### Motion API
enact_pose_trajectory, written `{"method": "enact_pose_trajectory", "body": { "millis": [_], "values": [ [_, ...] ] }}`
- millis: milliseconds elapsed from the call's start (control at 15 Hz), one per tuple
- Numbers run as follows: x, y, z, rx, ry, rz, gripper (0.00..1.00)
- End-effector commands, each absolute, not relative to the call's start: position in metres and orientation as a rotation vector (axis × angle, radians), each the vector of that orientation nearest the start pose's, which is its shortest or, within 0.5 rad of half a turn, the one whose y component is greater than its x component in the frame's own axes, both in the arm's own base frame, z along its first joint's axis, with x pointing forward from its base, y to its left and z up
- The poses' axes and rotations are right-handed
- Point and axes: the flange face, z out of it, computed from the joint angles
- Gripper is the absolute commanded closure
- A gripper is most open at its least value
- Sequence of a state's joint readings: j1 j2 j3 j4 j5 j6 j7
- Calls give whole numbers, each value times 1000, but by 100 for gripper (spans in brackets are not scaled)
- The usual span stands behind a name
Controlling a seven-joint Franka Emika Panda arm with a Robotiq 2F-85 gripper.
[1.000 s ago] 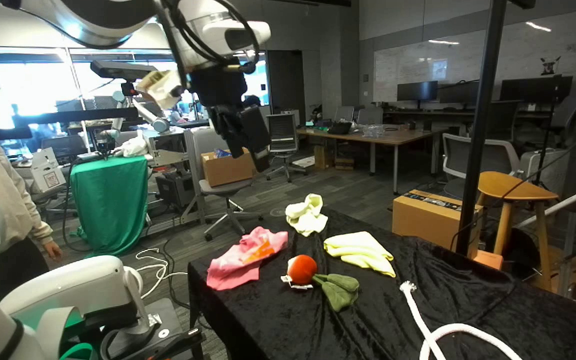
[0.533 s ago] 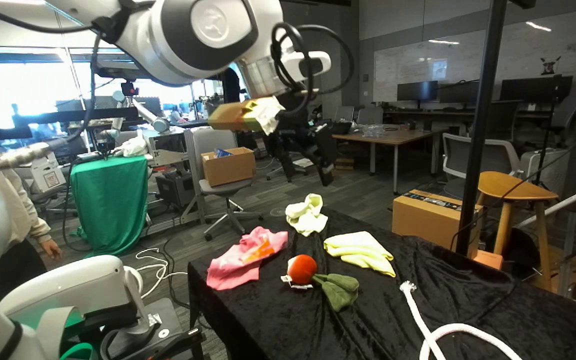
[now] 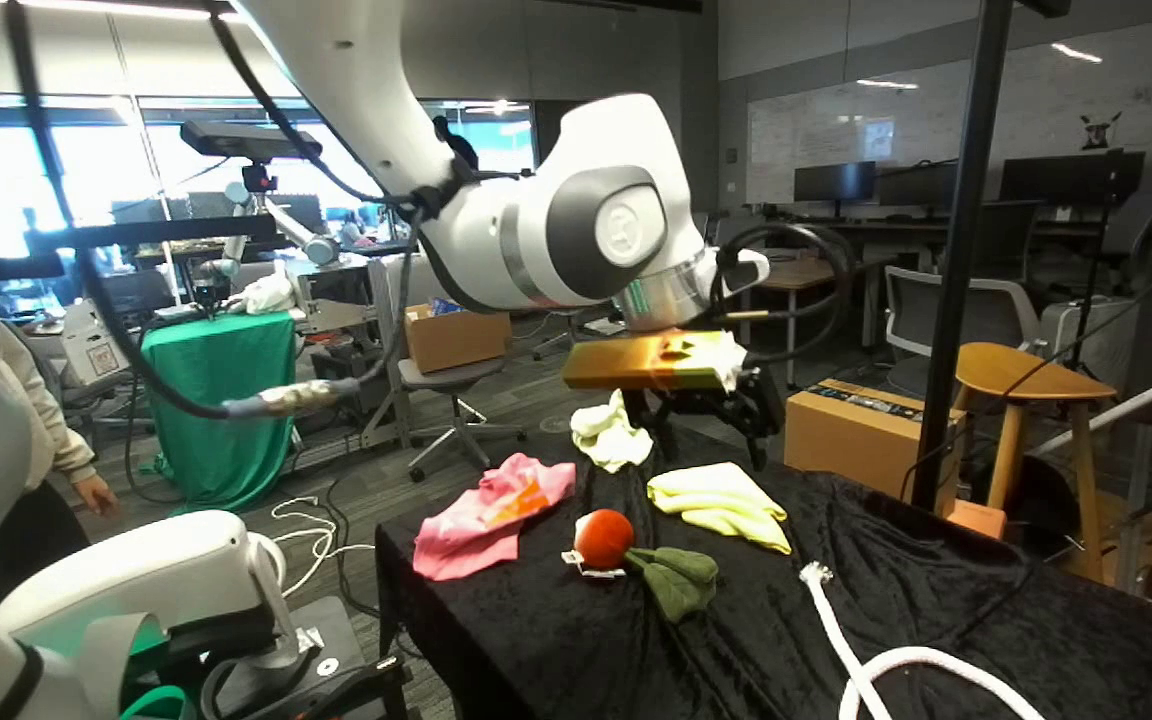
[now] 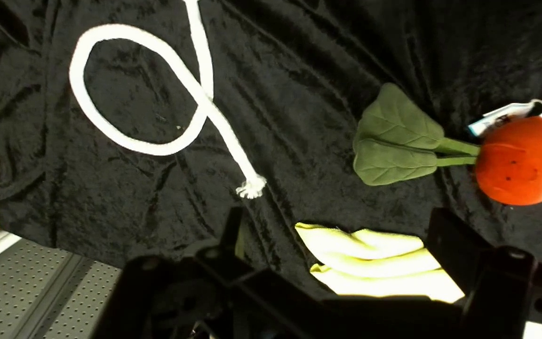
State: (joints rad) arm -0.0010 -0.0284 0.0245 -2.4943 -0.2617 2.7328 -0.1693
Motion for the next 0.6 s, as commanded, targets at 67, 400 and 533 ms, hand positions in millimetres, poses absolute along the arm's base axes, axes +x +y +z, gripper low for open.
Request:
{"method": "enact_pose_trajectory", "body": {
  "millis": [67,400,533],
  "values": [
    [552,0,280,-3237,-715,-425,0],
    [595,-18,228,-3272,-613,-285,0],
    [606,-22,205,-3264,-590,-190,0]
  ]
}}
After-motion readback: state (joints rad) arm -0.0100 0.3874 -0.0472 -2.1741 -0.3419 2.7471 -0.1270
